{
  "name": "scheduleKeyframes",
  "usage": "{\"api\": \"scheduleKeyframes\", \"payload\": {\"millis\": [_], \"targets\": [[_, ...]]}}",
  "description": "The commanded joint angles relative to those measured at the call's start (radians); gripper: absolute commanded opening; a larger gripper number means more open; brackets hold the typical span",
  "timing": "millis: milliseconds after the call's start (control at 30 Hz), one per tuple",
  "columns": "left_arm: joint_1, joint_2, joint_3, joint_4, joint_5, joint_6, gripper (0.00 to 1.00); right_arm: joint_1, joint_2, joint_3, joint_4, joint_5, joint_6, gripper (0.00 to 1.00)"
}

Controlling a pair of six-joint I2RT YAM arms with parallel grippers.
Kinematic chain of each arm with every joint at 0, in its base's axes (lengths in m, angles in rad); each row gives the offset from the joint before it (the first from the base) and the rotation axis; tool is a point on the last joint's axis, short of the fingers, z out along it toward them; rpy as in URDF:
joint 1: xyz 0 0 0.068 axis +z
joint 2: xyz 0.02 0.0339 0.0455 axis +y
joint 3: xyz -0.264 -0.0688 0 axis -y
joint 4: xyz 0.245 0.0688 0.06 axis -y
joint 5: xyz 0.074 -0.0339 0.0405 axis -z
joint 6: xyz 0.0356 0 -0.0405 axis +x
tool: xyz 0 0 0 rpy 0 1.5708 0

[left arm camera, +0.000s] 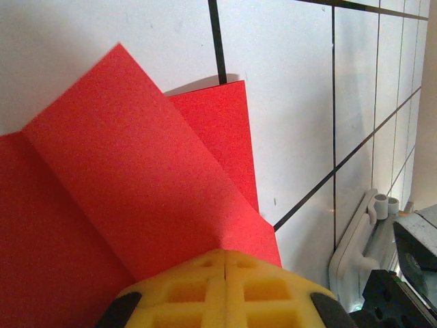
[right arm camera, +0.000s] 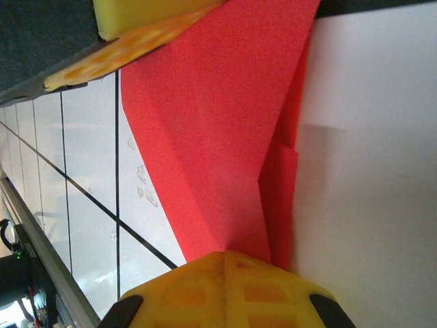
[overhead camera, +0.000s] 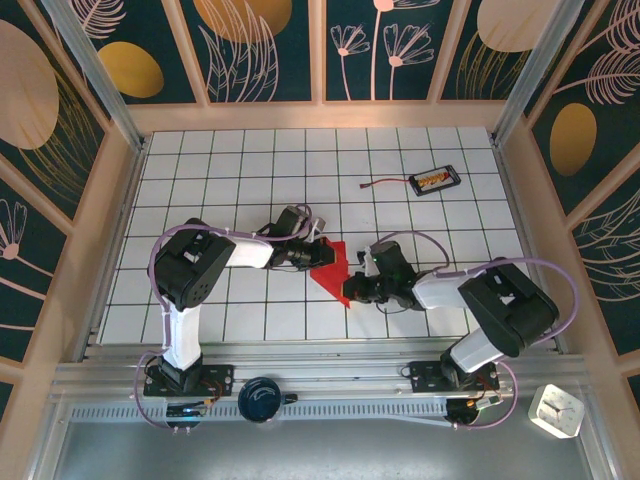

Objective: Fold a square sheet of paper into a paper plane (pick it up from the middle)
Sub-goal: Fourth fold the wing at the center of the table.

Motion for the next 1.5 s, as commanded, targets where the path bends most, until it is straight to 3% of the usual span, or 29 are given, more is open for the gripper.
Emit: {"api": "scheduleKeyframes", "payload": {"millis": [0,300,467,600,700,767,933,1033,1467], "targets": [[0.011,0.047,-0.003,-0.064,-0.064,0.027,0.03,0.0,-0.008,-0.056,-0.079,0.007,0.012,0.0],[0.011,0.005,-0.003,-0.036,-0.04,0.007,0.1,0.001,0.022,-0.066,-0.084,0.042,0.017,0.0],[0.01,-0.052,0.028,0.004,-0.021,-0.021,0.24,0.001,0.028,-0.075,-0.093,0.058,0.032,0.0],[0.003,-0.126,0.009,0.029,-0.018,-0.048,0.42,0.0,0.041,-0.076,-0.085,0.058,0.04,0.0],[-0.006,-0.194,-0.046,0.023,-0.033,-0.06,0.47,0.001,0.051,-0.074,-0.081,0.057,0.04,0.0],[-0.017,-0.223,-0.077,-0.001,-0.039,-0.064,0.42,0.0,0.052,-0.074,-0.082,0.058,0.04,0.0],[-0.054,-0.219,-0.127,-0.028,0.017,-0.076,0.11,0.001,0.05,-0.08,-0.08,0.064,0.041,0.0],[-0.078,-0.188,-0.129,-0.027,0.06,-0.087,0.02,0.0,0.051,-0.082,-0.078,0.067,0.042,0.0],[-0.106,-0.087,-0.1,-0.035,0.089,-0.131,0.0,0.001,0.046,-0.069,-0.1,0.079,0.036,0.0]]}}
